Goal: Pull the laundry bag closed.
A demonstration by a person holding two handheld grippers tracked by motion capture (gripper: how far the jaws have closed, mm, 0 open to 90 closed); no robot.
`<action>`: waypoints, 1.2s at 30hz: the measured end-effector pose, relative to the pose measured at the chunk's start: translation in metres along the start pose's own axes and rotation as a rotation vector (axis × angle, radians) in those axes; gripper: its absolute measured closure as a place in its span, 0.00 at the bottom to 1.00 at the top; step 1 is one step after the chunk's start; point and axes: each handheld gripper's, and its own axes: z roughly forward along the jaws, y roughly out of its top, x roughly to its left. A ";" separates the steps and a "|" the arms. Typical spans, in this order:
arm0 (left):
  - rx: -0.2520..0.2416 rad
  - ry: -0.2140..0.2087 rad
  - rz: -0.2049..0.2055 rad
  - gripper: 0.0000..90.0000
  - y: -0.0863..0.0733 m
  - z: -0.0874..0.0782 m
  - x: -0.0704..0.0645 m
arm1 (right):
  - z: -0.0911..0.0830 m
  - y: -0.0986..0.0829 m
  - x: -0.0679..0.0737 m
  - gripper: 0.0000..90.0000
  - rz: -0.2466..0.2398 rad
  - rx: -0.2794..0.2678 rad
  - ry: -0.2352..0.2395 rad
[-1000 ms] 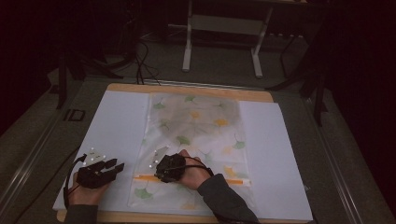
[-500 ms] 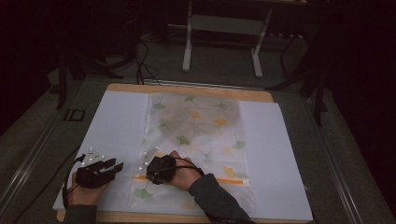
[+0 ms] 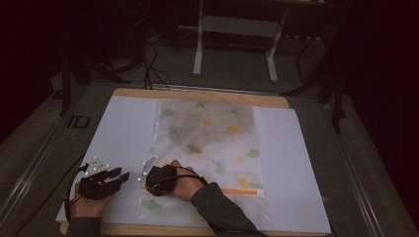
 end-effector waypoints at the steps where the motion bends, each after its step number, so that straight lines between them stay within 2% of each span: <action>1: 0.000 0.000 -0.001 0.67 0.000 0.000 0.000 | 0.001 0.001 -0.001 0.81 0.004 0.003 0.009; 15: -0.001 0.003 -0.003 0.67 -0.001 -0.001 0.001 | 0.012 0.011 -0.003 0.85 0.005 0.060 0.036; 22: 0.001 0.005 0.000 0.67 -0.001 -0.002 0.002 | 0.016 0.015 -0.006 0.90 0.019 0.095 0.058; 32: 0.000 0.004 -0.004 0.67 -0.001 -0.001 0.001 | 0.019 0.027 -0.003 0.92 -0.009 0.187 0.048; 36: 0.004 -0.001 0.001 0.67 -0.001 0.000 0.001 | 0.020 0.029 -0.001 0.93 -0.024 0.195 0.042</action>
